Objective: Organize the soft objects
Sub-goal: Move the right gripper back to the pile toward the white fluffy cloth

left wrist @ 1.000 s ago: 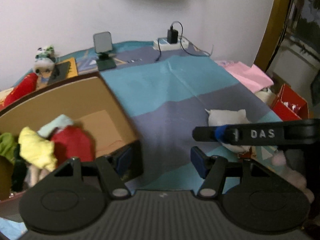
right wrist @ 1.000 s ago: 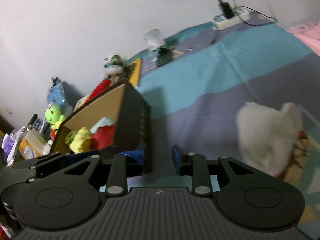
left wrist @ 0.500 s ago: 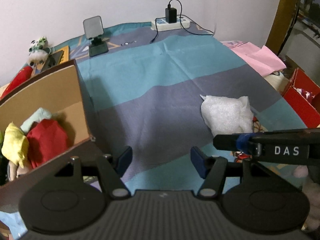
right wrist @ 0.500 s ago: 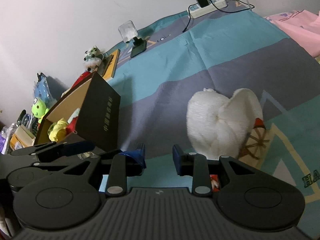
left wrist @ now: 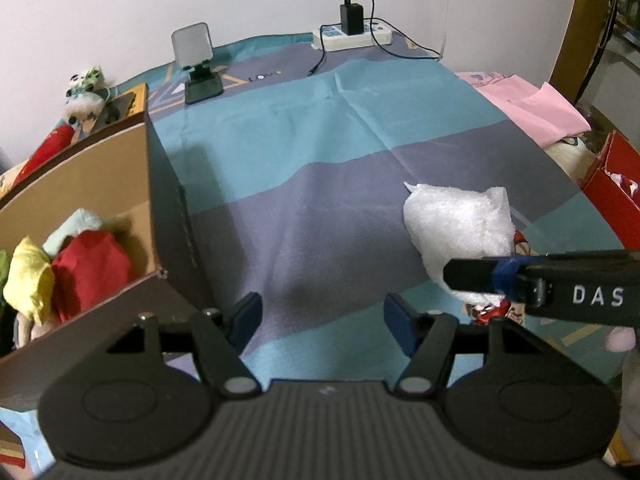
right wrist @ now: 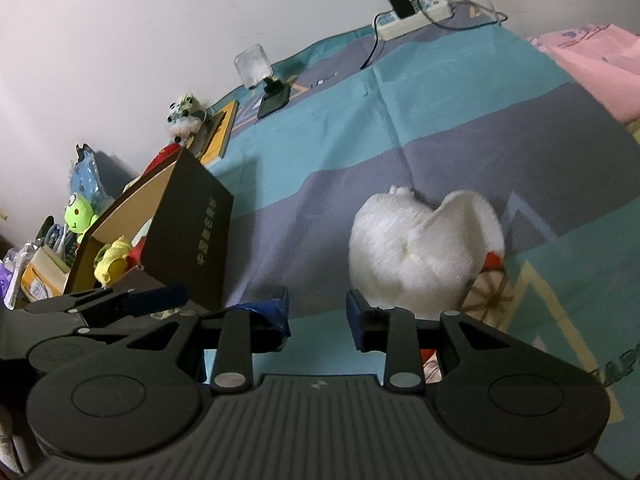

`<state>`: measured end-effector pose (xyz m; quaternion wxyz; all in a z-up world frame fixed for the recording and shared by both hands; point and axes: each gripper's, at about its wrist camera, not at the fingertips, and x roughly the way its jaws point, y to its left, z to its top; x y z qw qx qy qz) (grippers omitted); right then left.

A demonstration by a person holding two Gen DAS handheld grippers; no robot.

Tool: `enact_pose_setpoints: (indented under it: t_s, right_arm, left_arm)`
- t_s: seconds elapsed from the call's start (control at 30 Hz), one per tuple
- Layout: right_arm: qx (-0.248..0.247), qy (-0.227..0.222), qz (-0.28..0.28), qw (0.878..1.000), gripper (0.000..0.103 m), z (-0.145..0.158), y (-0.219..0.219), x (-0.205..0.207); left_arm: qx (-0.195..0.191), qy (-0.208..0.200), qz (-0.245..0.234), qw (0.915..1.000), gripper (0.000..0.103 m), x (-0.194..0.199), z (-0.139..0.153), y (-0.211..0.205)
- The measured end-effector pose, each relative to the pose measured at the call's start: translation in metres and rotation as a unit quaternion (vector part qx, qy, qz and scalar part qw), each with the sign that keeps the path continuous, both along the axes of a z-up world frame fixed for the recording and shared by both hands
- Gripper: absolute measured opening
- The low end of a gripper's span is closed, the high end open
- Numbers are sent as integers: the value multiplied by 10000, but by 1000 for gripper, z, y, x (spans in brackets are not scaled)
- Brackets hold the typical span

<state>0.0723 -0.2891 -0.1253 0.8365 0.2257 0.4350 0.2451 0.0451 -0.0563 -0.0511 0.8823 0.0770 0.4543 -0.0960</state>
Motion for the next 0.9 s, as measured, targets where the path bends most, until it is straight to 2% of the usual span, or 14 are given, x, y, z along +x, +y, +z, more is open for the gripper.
enact_pose_setpoints:
  t_s: [0.3, 0.6, 0.9]
  right_arm:
    - [-22, -37, -494, 9988, 16, -2, -34, 12]
    - [-50, 89, -855, 9963, 18, -11, -62, 26]
    - [37, 581, -771, 9953, 19, -37, -68, 51]
  left_arm:
    - [106, 51, -198, 9997, 67, 17, -7, -25]
    - [38, 235, -421, 9988, 67, 37, -17, -51]
    - [-515, 752, -819, 9925, 67, 52, -37, -64]
